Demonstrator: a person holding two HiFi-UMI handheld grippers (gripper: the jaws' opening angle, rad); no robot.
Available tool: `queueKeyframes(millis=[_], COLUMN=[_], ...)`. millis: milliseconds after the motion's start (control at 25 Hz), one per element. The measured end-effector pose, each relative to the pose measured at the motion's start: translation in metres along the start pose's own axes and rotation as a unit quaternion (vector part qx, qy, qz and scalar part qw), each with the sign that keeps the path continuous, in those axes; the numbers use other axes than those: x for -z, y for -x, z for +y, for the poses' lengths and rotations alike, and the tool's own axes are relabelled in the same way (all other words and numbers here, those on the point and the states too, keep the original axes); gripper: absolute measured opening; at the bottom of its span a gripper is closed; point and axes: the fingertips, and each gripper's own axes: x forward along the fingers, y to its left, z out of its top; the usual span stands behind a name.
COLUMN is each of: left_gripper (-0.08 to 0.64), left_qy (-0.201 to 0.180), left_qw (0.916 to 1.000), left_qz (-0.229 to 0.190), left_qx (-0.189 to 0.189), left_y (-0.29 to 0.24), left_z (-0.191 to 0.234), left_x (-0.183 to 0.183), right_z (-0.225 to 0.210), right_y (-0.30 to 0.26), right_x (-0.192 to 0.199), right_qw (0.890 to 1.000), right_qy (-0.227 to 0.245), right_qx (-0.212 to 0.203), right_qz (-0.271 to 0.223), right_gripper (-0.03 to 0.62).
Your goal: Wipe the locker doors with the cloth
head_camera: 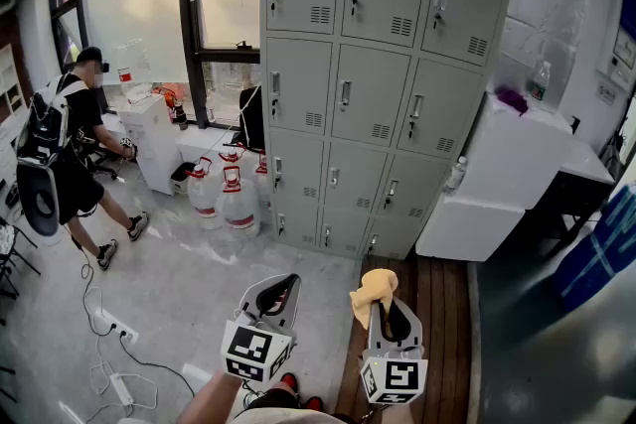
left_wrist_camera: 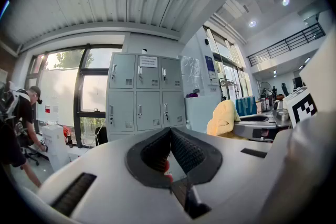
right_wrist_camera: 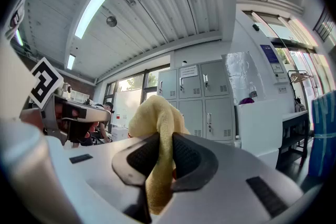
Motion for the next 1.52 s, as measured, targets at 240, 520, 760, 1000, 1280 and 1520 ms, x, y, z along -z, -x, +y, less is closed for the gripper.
queueKeyframes(millis=[240, 520, 760, 1000, 1280, 1520], left_gripper=[0.023, 0.023, 0.023, 0.023, 0.023, 0.023], left_qy=[-0.001, 0.003, 0.009, 0.011, 0.012, 0.012], left_qw=[1.0000, 1.0000, 0.9999, 0.9999, 0.9999, 0.9999], left_qz=[0.002, 0.007, 0.009, 0.005, 0.007, 0.007], left_qx=[0.000, -0.003, -0.004, -0.008, -0.008, -0.009], left_y=[-0.004, -0.024, -0.065, -0.135, -0.235, -0.321], left_z=[0.001, 0.006, 0.022, 0.057, 0.115, 0.168], left_x=[0.001, 0.004, 0.010, 0.007, -0.010, -0.026], right_z=[-0.003, -0.013, -0.028, -0.056, -0.086, -0.109], right_y=[-0.003, -0.018, -0.054, -0.126, -0.240, -0.341], right_x=[0.001, 0.007, 0.016, 0.028, 0.019, 0.011], right_qw=[1.000, 1.000, 1.000, 1.000, 1.000, 1.000], right_qy=[-0.008, -0.012, -0.013, -0.015, -0.018, -0.016], right_qx=[0.005, 0.000, -0.006, -0.007, -0.008, -0.014], right_qz=[0.004, 0.006, 0.006, 0.006, 0.003, 0.012], right_gripper=[0.071, 0.071, 0.071, 0.071, 0.071, 0.071])
